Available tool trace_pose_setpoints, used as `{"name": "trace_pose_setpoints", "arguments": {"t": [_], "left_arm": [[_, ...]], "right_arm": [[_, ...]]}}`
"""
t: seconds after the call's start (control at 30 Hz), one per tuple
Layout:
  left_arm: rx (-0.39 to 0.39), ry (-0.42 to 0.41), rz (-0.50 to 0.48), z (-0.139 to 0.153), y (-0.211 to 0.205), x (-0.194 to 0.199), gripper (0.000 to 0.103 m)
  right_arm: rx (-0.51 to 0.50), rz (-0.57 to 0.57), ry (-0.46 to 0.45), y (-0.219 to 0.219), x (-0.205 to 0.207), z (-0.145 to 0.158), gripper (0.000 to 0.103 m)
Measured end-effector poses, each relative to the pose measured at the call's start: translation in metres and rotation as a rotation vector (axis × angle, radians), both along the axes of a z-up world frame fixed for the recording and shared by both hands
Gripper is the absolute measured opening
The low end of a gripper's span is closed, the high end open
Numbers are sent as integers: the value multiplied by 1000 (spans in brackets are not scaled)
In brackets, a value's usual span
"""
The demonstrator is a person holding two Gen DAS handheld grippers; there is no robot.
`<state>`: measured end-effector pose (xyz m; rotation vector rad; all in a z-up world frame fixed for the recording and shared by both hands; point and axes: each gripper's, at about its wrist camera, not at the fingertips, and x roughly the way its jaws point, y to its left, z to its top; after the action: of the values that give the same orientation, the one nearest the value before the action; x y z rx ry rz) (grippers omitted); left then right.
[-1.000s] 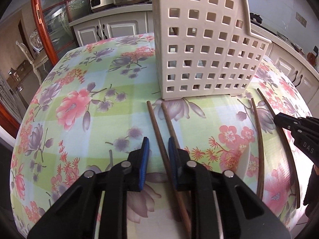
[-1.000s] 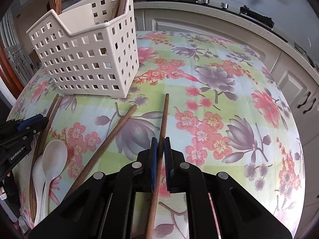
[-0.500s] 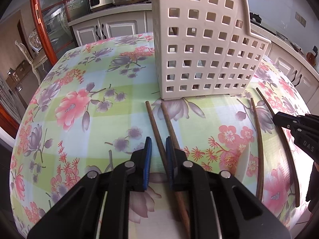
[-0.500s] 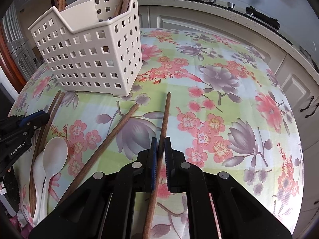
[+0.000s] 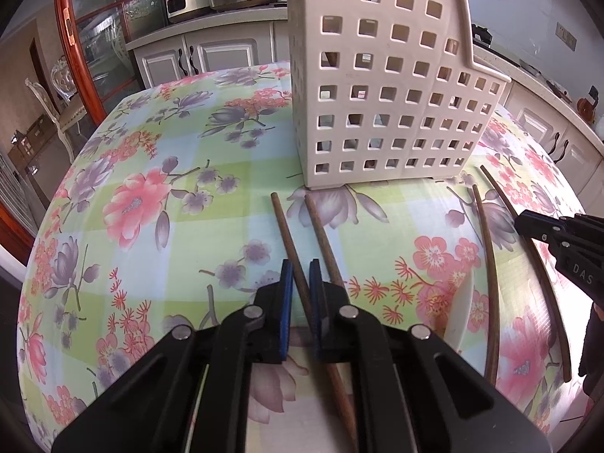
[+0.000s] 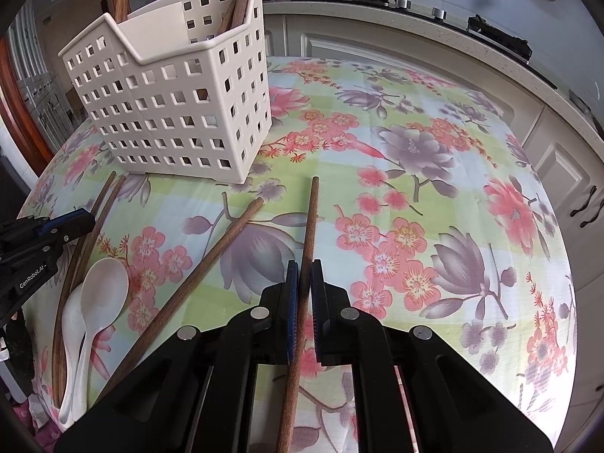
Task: Organize utensils
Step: 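Close the left gripper on a wooden chopstick while the right gripper grasps another, then lift both held chopsticks upright and carry them toward the white basket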
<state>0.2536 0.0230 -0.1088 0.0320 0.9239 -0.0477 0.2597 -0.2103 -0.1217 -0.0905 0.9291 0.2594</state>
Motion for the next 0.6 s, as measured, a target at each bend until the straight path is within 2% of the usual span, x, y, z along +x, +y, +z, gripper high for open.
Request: {"name": "trace_pose_setpoints", "arguments": {"t": [0.17, 0.4, 0.6], "left_arm": [[-75, 5, -4, 1, 8, 0, 7], [-79, -22, -5, 7, 7, -8, 6], [-94, -77, 11, 26, 12, -21, 6]], "right_arm": [[32, -14, -7, -3, -1, 0, 7], [72, -21, -47, -7, -7, 10, 7], [98, -20, -95, -10, -17, 29, 7]]}}
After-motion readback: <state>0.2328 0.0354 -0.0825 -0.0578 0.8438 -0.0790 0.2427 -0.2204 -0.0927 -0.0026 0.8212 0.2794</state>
